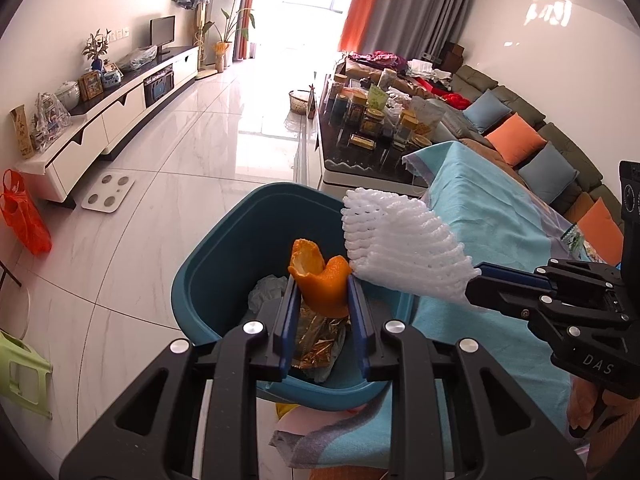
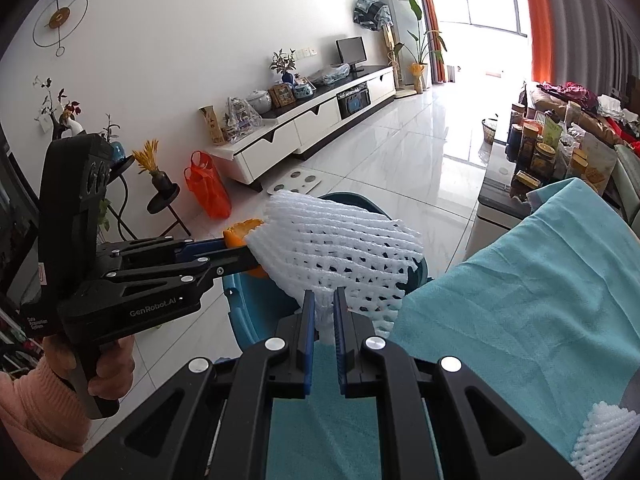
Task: Collect trash
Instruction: 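Open both tools to drop the peel and foam net into the bin, then move both tools back over the remaining foam net and plastic bag, then grasp the white foam net with the left tool while the right tool grasps the clear plastic bag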
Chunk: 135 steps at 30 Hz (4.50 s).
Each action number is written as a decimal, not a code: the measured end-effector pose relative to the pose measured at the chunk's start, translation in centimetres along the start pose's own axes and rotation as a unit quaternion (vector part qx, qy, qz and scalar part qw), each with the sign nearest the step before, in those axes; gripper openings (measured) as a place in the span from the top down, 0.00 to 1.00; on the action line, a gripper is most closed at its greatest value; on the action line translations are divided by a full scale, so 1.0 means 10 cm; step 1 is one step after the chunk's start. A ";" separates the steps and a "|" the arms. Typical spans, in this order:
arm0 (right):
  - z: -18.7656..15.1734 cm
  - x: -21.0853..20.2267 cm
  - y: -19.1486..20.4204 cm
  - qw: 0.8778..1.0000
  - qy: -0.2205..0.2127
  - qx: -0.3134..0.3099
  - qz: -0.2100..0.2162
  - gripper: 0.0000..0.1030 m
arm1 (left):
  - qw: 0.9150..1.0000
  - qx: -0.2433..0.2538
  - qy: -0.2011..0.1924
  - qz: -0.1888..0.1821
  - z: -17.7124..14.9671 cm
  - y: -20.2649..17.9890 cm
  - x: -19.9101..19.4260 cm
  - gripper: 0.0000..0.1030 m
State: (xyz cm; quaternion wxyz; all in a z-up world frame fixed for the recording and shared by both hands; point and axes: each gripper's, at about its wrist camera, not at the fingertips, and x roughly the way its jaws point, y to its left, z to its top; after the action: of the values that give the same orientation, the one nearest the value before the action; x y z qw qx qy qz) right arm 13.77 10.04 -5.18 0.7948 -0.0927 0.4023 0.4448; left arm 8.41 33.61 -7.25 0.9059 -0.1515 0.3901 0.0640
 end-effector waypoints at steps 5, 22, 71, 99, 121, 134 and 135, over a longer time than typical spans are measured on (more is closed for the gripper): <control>0.06 0.17 0.01 1.000 0.016 0.005 0.006 0.92 | 1.000 -0.009 0.018 0.004 -0.01 0.07 0.19 0.76; 0.09 0.45 0.02 0.998 0.046 0.027 0.014 0.84 | 0.998 -0.035 0.048 0.008 -0.07 0.16 0.58 0.69; -1.13 -1.78 -2.53 0.939 -0.073 0.215 -0.259 0.48 | 0.962 0.149 0.110 -0.201 -0.28 -2.87 0.86 0.40; -1.08 -1.71 -2.55 0.946 -0.066 0.195 -0.249 0.91 | 0.964 0.146 0.104 -0.197 -0.28 -2.87 0.85 0.87; -1.32 -2.07 -1.75 0.956 -0.130 0.193 -0.180 0.91 | 0.969 0.159 0.050 -0.182 -0.35 -2.59 0.23 0.89; -1.40 -2.02 -1.48 0.959 -0.134 0.197 -0.152 0.91 | 0.973 0.152 0.026 -0.173 -0.38 -2.35 -0.12 0.89; -1.40 -2.01 -1.45 0.959 -0.134 0.197 -0.152 0.91 | 0.973 0.151 0.025 -0.173 -0.38 -2.33 -0.14 0.89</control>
State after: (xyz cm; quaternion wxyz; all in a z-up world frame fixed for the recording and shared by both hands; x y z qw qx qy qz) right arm 11.71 -18.27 -2.92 0.9022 0.0659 0.3527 0.2393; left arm 10.28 10.29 -3.48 0.9056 -0.0798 0.3858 -0.1570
